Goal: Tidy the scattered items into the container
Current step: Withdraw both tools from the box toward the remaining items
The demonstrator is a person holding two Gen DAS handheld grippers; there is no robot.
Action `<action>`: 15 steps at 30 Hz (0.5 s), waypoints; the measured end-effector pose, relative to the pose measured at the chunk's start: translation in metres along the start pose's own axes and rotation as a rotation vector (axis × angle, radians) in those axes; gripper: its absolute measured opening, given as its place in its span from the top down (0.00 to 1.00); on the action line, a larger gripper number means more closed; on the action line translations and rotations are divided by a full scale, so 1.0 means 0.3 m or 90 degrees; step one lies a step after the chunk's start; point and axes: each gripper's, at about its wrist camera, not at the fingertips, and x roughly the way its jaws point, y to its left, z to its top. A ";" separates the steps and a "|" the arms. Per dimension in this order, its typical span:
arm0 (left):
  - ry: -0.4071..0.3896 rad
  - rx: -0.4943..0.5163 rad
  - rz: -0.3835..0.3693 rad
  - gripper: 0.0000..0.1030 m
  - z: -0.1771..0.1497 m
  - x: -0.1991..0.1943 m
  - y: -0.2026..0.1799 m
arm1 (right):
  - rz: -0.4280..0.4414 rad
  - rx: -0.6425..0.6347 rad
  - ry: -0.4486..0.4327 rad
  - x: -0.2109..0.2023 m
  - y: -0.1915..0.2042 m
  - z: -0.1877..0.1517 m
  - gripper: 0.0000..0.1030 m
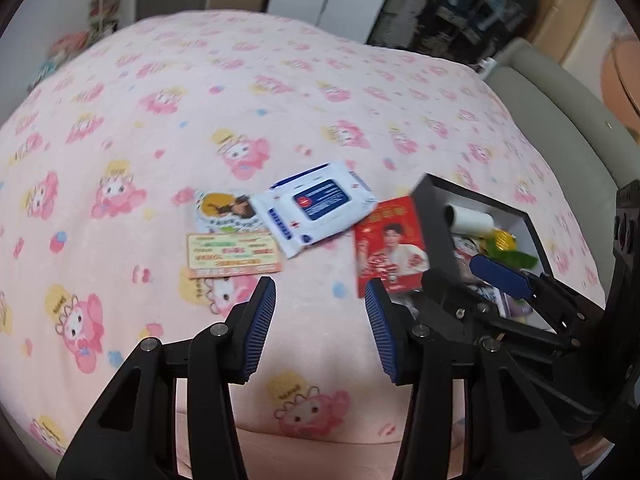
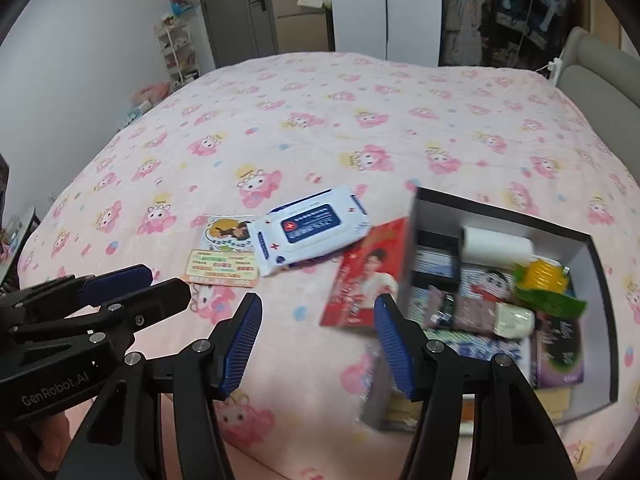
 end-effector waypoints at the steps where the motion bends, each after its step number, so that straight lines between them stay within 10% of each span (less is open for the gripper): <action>1: 0.003 -0.013 0.003 0.54 0.005 0.016 0.025 | 0.002 0.003 0.005 0.018 0.008 0.012 0.46; 15: 0.079 -0.249 0.051 0.55 0.081 0.294 0.401 | 0.051 0.020 0.140 0.372 0.096 0.002 0.46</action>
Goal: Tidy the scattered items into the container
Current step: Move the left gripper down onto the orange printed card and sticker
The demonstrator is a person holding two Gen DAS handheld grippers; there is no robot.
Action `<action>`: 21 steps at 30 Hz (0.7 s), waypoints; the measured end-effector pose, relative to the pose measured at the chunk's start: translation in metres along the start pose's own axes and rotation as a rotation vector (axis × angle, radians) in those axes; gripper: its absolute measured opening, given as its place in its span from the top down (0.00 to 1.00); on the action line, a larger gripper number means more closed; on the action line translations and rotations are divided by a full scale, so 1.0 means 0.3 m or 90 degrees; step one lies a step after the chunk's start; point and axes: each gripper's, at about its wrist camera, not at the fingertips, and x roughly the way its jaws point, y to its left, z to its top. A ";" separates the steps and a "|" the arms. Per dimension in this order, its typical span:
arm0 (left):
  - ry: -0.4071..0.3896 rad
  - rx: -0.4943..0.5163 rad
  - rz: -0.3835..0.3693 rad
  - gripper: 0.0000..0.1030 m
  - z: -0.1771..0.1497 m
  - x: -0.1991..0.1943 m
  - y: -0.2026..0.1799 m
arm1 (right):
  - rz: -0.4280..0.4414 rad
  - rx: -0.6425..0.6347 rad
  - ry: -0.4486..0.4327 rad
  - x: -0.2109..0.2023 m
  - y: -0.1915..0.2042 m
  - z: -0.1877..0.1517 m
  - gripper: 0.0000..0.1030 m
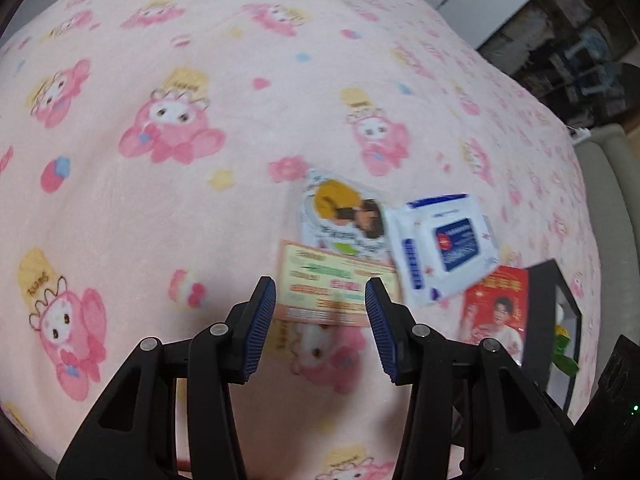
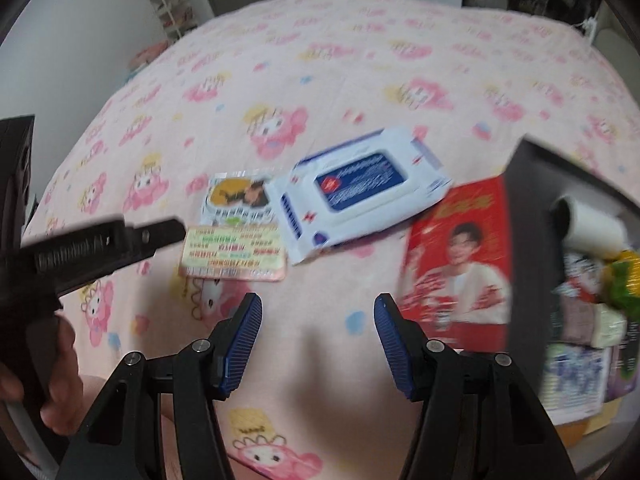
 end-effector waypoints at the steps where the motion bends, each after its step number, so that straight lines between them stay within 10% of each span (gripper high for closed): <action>1: 0.006 -0.015 0.000 0.55 0.002 0.013 0.020 | 0.006 0.001 0.009 0.026 0.004 0.000 0.46; 21: 0.073 -0.107 -0.052 0.76 -0.015 0.135 0.110 | 0.076 0.096 0.020 0.282 0.019 0.088 0.46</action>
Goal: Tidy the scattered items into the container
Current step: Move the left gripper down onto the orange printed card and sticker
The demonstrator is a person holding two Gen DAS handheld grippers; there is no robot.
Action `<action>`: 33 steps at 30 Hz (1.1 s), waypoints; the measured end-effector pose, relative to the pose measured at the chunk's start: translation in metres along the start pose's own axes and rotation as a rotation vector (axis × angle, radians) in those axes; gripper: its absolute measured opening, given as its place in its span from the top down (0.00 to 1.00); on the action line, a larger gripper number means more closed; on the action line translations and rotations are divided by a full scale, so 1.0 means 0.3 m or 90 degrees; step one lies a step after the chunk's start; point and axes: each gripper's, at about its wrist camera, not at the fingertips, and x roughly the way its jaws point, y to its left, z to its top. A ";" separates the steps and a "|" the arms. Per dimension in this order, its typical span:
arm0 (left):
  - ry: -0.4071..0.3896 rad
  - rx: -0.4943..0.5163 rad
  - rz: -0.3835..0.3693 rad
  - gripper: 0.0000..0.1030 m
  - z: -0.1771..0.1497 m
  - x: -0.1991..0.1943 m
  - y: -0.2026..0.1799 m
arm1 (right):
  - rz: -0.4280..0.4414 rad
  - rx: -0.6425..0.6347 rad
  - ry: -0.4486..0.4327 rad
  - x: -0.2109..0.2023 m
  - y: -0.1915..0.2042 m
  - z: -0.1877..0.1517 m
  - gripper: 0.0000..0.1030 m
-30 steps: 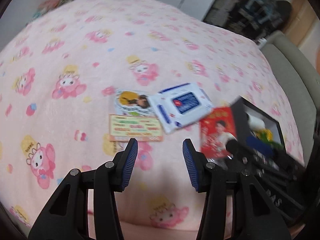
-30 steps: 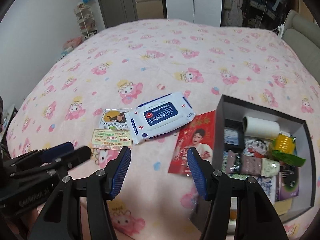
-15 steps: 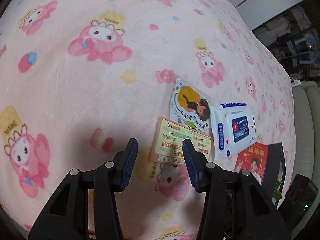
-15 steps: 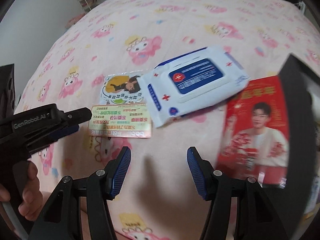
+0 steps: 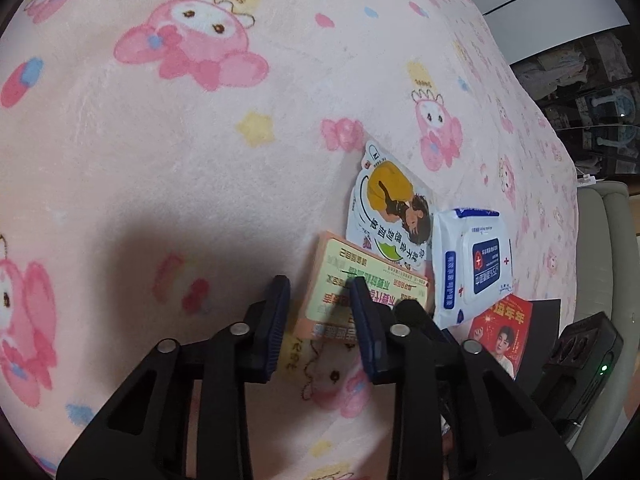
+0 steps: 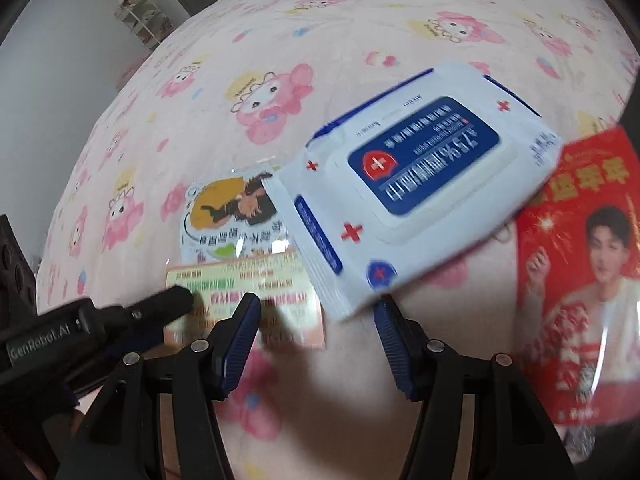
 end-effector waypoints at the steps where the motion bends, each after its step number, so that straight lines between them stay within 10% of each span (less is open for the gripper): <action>1: 0.005 0.011 -0.002 0.78 -0.004 -0.002 -0.007 | 0.009 -0.001 0.000 0.000 0.004 0.002 0.46; 8: 0.017 0.087 0.039 0.79 -0.092 -0.055 -0.077 | 0.047 -0.019 0.011 -0.078 0.011 -0.046 0.57; 12: 0.025 0.081 -0.008 0.56 -0.147 -0.107 -0.078 | 0.054 -0.032 0.047 -0.124 0.002 -0.121 0.57; 22: -0.008 0.004 0.025 0.59 -0.024 -0.008 -0.015 | 0.023 -0.008 0.034 -0.103 -0.011 -0.093 0.57; 33: 0.030 0.081 0.043 0.76 -0.059 0.046 -0.094 | 0.026 -0.027 0.031 -0.068 0.019 -0.078 0.59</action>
